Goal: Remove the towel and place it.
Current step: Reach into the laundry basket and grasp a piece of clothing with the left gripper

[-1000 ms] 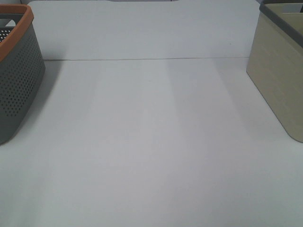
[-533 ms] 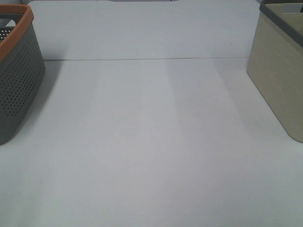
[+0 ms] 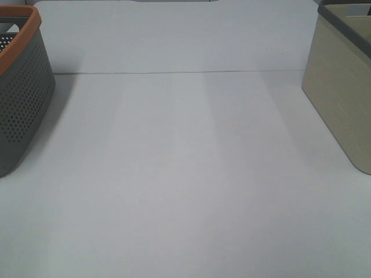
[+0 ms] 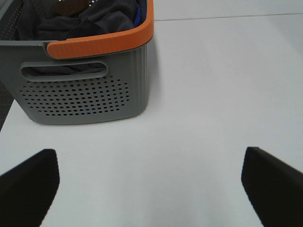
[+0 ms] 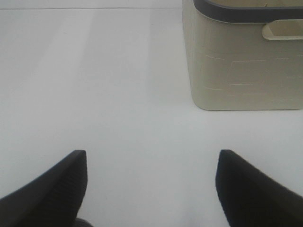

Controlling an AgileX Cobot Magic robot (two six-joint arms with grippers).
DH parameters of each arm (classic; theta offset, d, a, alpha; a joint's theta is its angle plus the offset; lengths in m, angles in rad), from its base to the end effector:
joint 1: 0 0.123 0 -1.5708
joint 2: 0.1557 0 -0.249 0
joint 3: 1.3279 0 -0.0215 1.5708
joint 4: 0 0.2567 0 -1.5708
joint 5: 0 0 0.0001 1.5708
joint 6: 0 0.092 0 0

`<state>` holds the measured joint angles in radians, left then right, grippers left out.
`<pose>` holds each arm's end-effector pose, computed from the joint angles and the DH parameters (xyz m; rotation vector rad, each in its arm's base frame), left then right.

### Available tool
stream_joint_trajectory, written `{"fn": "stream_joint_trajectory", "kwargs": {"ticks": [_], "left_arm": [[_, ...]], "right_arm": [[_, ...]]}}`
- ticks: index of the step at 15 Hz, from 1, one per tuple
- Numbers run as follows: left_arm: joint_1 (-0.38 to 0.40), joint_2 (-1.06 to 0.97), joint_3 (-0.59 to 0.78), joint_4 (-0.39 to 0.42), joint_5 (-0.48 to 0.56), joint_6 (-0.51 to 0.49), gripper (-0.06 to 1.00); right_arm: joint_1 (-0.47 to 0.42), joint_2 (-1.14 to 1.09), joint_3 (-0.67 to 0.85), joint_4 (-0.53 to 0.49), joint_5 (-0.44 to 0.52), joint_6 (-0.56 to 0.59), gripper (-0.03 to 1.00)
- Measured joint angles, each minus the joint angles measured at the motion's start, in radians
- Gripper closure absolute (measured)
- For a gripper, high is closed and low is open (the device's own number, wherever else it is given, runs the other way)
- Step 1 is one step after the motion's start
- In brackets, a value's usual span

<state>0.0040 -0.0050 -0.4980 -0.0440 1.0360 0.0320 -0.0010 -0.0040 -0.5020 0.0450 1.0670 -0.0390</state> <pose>0.0381 -0.0033 0.2814 0.0297 2.0157 -0.0295 0.0365 0.0036 0.2800 -0.0412 2.0435 0.0289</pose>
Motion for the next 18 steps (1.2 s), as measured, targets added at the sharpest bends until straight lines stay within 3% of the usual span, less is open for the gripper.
{"fn": "stream_joint_trajectory", "kwargs": {"ticks": [6, 11, 14, 18], "left_arm": [[0.0, 0.008, -0.024, -0.045, 0.018, 0.0, -0.05], [0.0, 0.248, -0.247, -0.053, 0.169, 0.063, -0.03], [0.0, 0.412, -0.392, -0.091, 0.18, 0.137, -0.03], [0.0, 0.602, -0.535, -0.096, 0.182, 0.147, -0.03]], "right_arm": [[0.0, 0.0, 0.0, 0.0, 0.0, 0.0, 0.22], [0.0, 0.0, 0.0, 0.001, 0.0, 0.0, 0.22], [0.0, 0.0, 0.0, 0.001, 0.0, 0.0, 0.22], [0.0, 0.0, 0.0, 0.001, 0.0, 0.0, 0.22]]}}
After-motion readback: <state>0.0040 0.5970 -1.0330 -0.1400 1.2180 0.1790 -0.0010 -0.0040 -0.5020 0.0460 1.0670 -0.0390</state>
